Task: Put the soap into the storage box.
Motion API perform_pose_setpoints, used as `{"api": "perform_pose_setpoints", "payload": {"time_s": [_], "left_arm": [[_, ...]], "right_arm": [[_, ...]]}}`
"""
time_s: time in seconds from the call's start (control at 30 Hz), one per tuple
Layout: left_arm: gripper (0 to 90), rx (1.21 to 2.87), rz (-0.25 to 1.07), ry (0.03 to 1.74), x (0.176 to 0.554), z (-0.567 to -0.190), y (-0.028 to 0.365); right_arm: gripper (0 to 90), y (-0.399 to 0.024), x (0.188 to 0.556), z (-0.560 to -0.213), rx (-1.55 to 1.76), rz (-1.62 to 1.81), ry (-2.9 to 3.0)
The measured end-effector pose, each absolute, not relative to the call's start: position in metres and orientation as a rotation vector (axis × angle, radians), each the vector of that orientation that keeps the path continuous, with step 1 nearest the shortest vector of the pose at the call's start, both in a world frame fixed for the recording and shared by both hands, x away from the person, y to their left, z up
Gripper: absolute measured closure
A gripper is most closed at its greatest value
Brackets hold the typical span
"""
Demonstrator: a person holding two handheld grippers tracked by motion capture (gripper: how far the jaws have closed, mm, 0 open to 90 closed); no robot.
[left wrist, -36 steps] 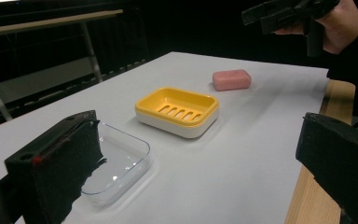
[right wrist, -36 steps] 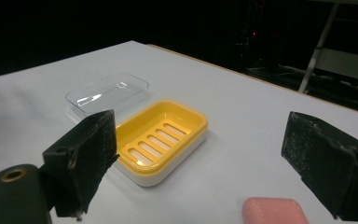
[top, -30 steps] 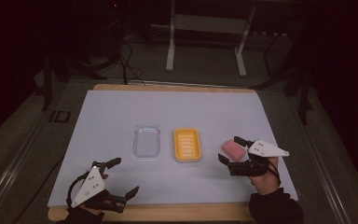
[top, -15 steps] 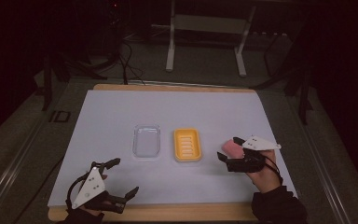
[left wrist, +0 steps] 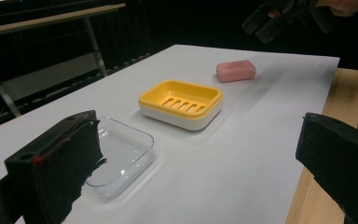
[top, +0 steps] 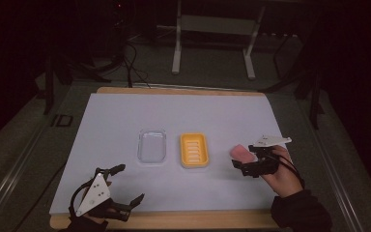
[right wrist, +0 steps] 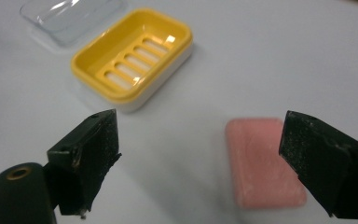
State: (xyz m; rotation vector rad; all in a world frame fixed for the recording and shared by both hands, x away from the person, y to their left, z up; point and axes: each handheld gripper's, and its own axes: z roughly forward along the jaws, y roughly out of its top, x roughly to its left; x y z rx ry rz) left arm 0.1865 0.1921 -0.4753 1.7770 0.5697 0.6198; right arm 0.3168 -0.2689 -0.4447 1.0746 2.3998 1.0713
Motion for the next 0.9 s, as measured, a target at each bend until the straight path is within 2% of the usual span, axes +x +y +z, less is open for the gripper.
{"api": "perform_pose_setpoints", "payload": {"time_s": [0.9], "left_arm": [[0.6,1.796,0.619,0.562,0.186,-0.476,0.19]], "right_arm": [[13.9,-0.293,0.328,-0.473,1.473,0.586,2.807]]}}
